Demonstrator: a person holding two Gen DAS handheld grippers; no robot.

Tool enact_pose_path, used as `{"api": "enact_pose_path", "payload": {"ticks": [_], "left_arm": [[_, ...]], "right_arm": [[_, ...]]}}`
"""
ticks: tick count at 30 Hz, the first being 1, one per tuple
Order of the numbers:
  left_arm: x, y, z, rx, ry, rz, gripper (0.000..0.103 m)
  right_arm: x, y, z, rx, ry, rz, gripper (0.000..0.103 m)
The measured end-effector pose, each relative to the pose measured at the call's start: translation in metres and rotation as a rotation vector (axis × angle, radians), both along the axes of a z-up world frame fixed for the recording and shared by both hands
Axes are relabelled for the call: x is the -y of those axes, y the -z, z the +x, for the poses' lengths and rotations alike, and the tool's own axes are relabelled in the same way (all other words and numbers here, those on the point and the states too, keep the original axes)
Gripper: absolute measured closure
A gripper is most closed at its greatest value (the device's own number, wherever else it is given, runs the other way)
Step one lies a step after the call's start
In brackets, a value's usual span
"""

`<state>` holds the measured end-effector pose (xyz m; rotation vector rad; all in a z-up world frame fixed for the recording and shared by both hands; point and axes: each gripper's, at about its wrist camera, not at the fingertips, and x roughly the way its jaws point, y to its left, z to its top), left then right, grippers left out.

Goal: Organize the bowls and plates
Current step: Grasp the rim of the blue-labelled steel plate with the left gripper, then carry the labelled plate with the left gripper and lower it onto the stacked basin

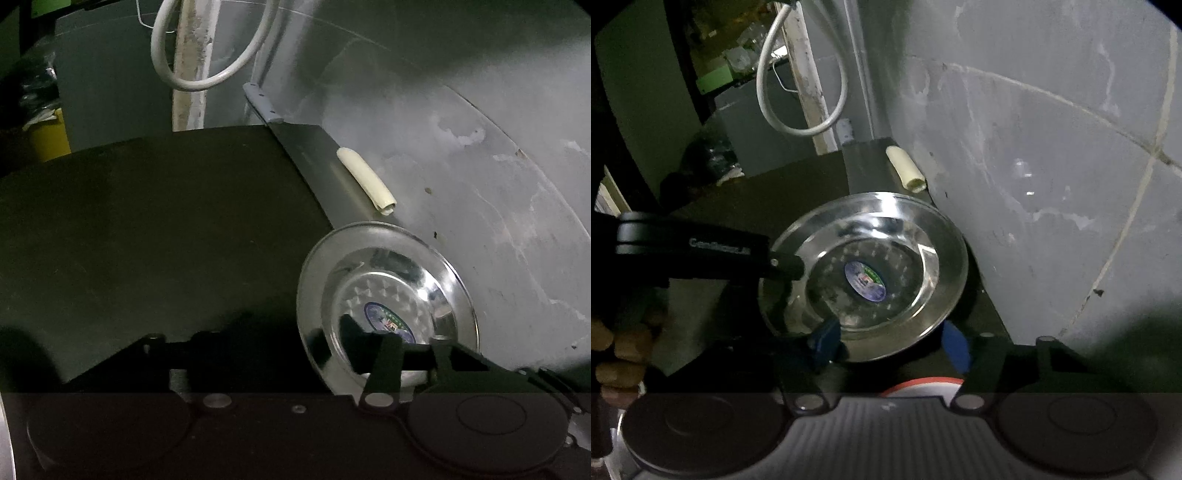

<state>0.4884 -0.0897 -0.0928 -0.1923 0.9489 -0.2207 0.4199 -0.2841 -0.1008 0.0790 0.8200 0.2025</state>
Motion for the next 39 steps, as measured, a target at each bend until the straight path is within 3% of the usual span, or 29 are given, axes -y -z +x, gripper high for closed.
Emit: {"api": "enact_pose_path", "payload": {"ticks": [6,25,32,39], "left_arm": [[-0.003,0.001,-0.002,-0.01,0.016,-0.026,0.082],[-0.025,-0.023,-0.049,0.088,-0.021,-0.011,0.081],[-0.045,-0.046,-0.088,0.166,-0.028,0.0,0.08],[-0.068,-0.061,-0.129,0.187,-0.049,-0.004,0.08]], "right_arm": [[0.0,0.0,0.002,0.009,0.0,-0.003,0.051],[-0.02,-0.027,-0.021,0.105,-0.071,0.03,0.057],[-0.034,-0.046,-0.046,0.154,-0.115,0.047,0.057],[-0.051,-0.061,-0.082,0.175,-0.175,0.049,0.057]]}}
